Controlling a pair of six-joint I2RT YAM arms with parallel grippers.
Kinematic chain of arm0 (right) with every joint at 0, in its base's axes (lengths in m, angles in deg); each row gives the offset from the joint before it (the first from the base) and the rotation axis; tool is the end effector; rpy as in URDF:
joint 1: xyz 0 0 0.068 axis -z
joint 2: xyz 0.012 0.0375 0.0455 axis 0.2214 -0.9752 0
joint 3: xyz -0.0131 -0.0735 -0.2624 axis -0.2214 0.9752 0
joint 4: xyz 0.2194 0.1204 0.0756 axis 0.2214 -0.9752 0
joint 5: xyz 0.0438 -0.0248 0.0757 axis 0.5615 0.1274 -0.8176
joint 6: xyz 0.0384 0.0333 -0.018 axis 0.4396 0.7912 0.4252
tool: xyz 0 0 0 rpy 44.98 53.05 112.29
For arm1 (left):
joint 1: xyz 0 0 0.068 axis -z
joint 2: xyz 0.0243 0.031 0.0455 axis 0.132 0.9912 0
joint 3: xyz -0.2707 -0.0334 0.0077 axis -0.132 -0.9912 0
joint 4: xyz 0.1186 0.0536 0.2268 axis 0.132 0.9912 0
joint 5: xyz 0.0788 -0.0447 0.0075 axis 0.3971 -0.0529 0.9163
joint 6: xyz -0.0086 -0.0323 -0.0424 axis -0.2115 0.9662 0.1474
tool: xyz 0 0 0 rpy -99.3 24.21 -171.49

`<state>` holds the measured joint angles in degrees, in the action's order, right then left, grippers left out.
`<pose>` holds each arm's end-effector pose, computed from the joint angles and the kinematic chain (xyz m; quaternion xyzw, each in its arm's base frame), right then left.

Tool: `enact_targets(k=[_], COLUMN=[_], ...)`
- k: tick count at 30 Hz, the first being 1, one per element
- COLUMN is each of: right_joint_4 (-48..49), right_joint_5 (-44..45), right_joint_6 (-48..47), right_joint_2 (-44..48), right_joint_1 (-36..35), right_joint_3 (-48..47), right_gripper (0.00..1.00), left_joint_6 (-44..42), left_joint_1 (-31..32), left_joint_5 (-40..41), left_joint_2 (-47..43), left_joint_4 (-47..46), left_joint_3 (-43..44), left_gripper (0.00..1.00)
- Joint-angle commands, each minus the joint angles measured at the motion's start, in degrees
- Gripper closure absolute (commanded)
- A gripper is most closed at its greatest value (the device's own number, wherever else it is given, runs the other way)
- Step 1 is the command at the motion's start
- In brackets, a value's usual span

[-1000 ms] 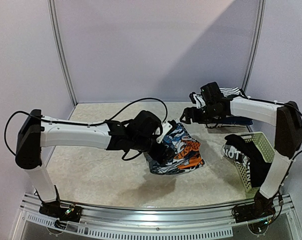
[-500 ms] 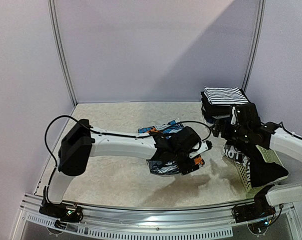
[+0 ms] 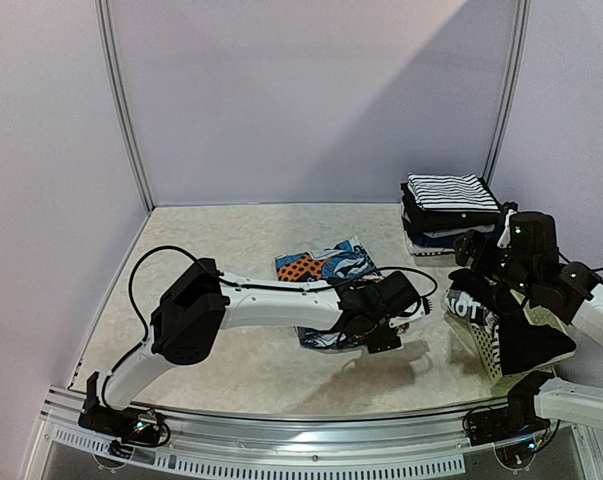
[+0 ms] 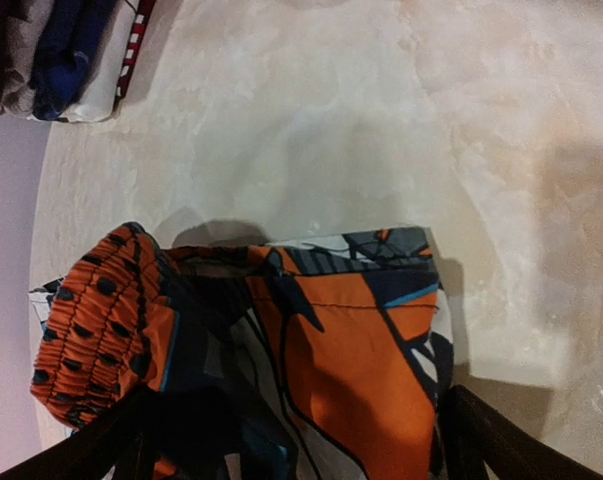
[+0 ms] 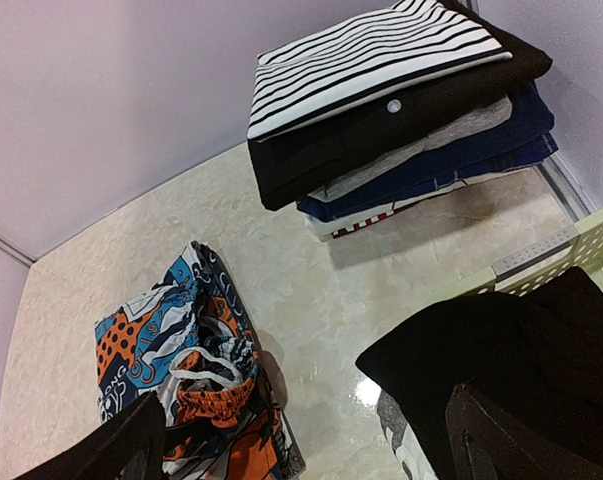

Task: Fold and stack the mixed laundry pile
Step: Pick up the square-folded shorts from the center of the board, then pass from the left arm to the right

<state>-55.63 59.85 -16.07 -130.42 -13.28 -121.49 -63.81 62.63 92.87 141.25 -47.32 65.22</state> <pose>0.1686 0.0707 0.2900 0.1599 0.8418 0.1505 0.4931 0.1974 -0.5054 0.1360 0.6096 0.6990 0.0490 0.3707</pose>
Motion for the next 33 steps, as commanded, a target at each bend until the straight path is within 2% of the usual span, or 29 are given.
enact_targets(k=[1, 4, 5, 8, 11, 13, 24, 29, 33], right_joint_4=[-2.0, -1.8, -1.7, -1.8, -2.0, -1.7, 6.1, 15.5, 20.8], right_joint_5=[1.2, 1.3, 1.2, 1.2, 0.0, -1.9, -29.5, -41.5, -43.5], right_joint_6=[-0.1, 0.2, 0.3, 0.5, 0.6, 0.7, 3.7, 8.7, 11.0], right_joint_2=[1.0, 0.8, 0.6, 0.0, -0.9, -1.8, -13.6, -22.7, -30.5], right_joint_1=[0.4, 0.4, 0.4, 0.4, 0.4, 0.4, 0.4, 0.2, -0.5], right_joint_3=[0.4, 0.7, 0.7, 0.6, 0.1, -0.4, -3.3, -2.5, -2.2], right_gripper=[0.01, 0.01, 0.01, 0.01, 0.01, 0.01, 0.01, 0.01, 0.01], left_joint_6=[-2.1, -2.8, -2.9, -2.9, -2.8, -2.3, 4.5, 5.7, 6.4], left_joint_1=[-0.7, -1.1, -1.1, -1.3, -1.3, -1.2, -2.1, -2.3, -2.3], left_joint_5=[4.6, 4.0, 4.0, 3.1, 1.9, 1.4, -5.4, -6.6, -6.7], left_joint_2=[3.1, 4.3, 4.7, 4.5, 2.5, 0.0, -21.7, -25.5, -27.8], left_joint_4=[-1.7, -3.9, -4.6, -8.2, -12.5, -15.2, -37.8, -42.8, -45.0], left_joint_3=[0.3, 0.3, 0.4, -1.1, -4.6, -8.0, -40.5, -47.8, -51.2], left_gripper=[0.02, 0.14, 0.21, 0.57, 0.87, 1.0, 1.0, 1.0, 1.0])
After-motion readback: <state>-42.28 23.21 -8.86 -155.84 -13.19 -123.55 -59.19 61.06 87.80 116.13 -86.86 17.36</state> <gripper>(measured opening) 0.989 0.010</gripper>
